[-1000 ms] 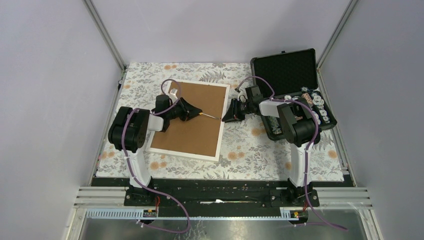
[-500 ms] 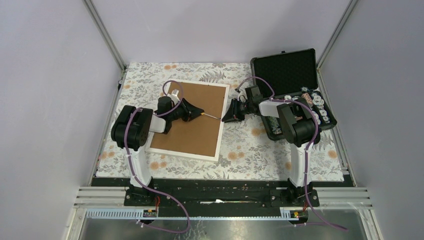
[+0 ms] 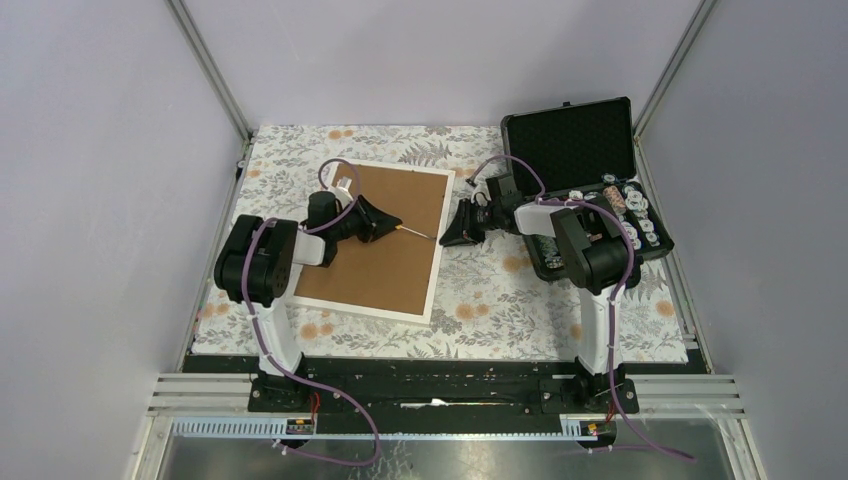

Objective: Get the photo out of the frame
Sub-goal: Release the photo frame item from the photo frame.

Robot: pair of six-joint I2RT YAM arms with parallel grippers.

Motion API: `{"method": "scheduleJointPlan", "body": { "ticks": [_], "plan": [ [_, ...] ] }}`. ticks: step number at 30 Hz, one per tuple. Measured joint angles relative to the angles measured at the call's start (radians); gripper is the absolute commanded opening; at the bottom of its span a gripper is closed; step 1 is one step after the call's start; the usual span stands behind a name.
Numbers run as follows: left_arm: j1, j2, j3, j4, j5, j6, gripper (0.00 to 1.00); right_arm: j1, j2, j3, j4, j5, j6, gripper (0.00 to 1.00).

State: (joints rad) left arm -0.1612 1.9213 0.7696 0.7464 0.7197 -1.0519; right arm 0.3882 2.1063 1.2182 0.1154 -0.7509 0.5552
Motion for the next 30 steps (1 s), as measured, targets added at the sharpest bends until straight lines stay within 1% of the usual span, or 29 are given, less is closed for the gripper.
{"method": "scheduleJointPlan", "body": {
  "ticks": [8, 18, 30],
  "plan": [
    [0.032, -0.011, -0.013, 0.003, 0.026, 0.023, 0.00, 0.010, 0.000, -0.005, 0.012, -0.003, 0.018, 0.14],
    [0.021, -0.007, -0.013, 0.026, 0.029, 0.032, 0.00, 0.010, 0.000, -0.005, 0.013, -0.014, 0.029, 0.19],
    [0.007, 0.012, -0.022, 0.076, 0.035, 0.036, 0.00, 0.010, 0.004, -0.002, 0.014, -0.021, 0.030, 0.19]
  ]
}}
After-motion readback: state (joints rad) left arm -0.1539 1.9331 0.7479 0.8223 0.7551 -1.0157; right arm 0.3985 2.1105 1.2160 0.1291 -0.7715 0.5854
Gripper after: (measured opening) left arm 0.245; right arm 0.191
